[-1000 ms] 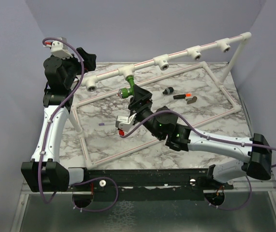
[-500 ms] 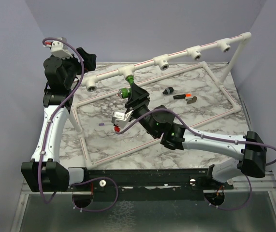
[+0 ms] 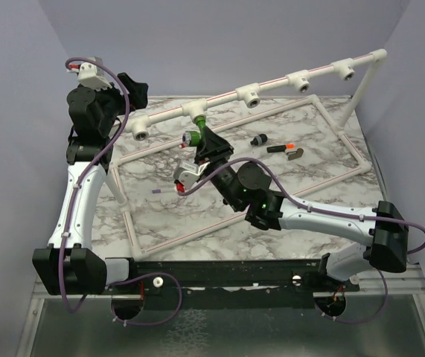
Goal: Install the water faucets
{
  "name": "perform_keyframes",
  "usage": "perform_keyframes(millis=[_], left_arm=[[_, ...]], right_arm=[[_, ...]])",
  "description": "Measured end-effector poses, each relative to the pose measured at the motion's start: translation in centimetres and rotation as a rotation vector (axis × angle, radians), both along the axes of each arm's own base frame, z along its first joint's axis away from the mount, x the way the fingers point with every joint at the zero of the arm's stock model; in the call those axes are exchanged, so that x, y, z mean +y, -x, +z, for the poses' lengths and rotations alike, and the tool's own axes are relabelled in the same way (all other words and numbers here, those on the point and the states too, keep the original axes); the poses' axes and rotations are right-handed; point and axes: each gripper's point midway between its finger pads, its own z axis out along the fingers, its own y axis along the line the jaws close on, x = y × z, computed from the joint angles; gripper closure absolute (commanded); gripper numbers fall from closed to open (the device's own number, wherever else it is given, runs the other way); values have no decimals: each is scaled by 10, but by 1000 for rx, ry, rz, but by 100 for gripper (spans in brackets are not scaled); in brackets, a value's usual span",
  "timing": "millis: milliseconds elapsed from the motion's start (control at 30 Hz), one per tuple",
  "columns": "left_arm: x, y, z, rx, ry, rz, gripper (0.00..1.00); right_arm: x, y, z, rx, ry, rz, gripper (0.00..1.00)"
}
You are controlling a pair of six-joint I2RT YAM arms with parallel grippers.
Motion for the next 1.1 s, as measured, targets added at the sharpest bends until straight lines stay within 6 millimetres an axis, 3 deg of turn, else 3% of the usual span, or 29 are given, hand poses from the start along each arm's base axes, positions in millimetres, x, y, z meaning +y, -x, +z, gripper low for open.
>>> perform_keyframes(millis=[1100], left_arm=[[0,0,1,-3,0,-2,1]], right_arm=[[1,1,3,770,-1417,200,99]])
